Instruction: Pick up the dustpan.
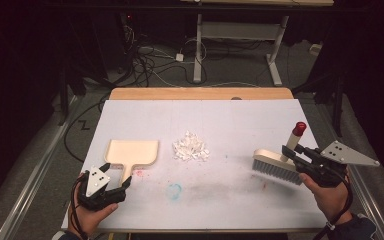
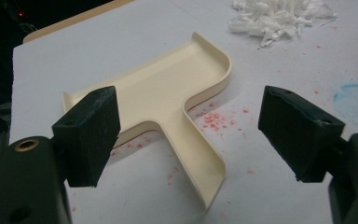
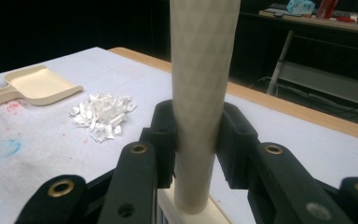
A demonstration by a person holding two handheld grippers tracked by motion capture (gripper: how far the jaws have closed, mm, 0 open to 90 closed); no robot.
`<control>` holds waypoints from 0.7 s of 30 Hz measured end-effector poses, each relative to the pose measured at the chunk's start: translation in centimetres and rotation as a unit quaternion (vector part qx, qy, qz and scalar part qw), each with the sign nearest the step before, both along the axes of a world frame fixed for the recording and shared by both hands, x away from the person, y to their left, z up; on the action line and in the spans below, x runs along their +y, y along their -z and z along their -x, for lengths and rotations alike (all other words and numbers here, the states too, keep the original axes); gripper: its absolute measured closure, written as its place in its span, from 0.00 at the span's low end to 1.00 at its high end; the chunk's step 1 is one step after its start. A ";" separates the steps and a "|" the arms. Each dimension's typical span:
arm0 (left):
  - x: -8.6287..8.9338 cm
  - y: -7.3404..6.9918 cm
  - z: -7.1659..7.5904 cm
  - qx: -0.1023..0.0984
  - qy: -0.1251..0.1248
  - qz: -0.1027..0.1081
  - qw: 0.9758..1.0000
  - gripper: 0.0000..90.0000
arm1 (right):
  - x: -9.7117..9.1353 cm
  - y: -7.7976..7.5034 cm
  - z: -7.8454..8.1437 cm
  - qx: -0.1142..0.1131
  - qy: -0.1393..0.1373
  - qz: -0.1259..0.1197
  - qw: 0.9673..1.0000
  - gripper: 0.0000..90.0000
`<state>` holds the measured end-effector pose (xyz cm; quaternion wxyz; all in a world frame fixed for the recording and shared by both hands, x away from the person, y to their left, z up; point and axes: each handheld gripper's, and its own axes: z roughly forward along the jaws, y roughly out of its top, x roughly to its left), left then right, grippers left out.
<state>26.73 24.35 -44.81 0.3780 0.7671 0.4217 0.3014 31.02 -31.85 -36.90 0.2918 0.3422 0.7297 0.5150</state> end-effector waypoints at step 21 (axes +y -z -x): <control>0.0 0.1 -1.0 0.102 -0.064 0.041 0.992 0.21 | -0.2 0.0 0.1 0.005 0.022 0.006 1.000 0.79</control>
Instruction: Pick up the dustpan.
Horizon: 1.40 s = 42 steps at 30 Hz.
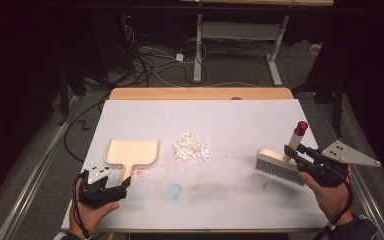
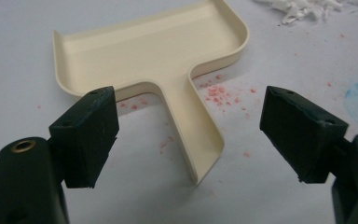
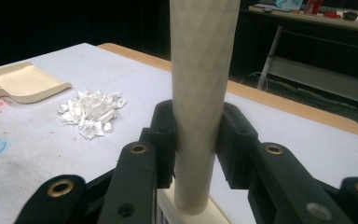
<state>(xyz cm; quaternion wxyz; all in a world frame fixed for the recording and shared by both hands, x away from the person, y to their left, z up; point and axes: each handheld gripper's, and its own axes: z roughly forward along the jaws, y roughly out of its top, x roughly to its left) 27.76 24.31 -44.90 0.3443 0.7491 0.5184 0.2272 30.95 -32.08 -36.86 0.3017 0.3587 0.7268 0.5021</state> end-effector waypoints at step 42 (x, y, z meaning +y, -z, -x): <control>0.6 -0.8 -5.4 0.134 0.059 -0.068 0.987 0.71 | 0.0 0.3 -0.6 0.006 0.004 0.000 1.000 0.79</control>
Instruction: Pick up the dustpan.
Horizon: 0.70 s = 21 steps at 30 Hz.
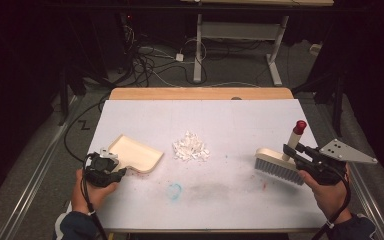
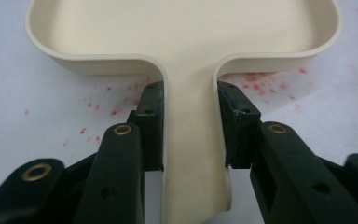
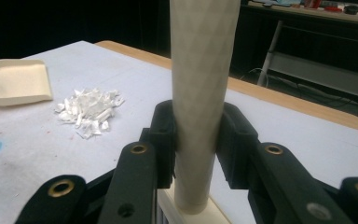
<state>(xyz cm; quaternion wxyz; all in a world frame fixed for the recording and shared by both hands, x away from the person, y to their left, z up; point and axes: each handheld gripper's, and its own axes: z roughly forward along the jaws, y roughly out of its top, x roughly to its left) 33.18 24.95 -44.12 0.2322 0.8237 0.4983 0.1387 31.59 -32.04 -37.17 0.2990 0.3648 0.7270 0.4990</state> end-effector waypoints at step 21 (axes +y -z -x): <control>-1.7 -2.3 0.6 0.042 0.101 -0.041 0.993 0.71 | 3.4 -0.3 -6.2 -0.016 0.024 -0.016 0.999 0.79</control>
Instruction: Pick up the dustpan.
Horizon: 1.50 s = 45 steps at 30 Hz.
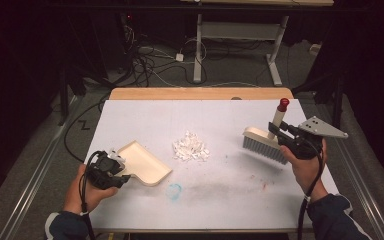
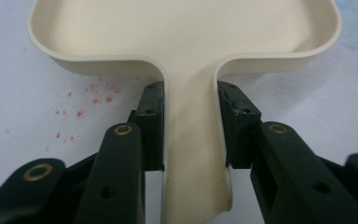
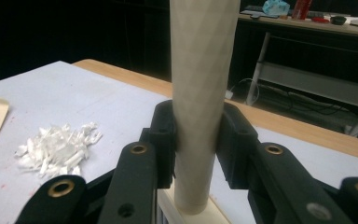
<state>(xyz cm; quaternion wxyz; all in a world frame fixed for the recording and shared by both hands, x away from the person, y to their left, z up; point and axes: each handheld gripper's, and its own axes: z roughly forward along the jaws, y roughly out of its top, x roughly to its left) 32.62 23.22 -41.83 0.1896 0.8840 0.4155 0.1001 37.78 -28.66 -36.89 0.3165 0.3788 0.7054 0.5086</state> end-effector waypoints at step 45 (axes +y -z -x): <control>-1.9 -0.1 -1.7 0.035 0.067 -0.004 0.997 0.71 | 10.0 0.3 -7.9 0.025 -0.009 -0.005 1.000 0.79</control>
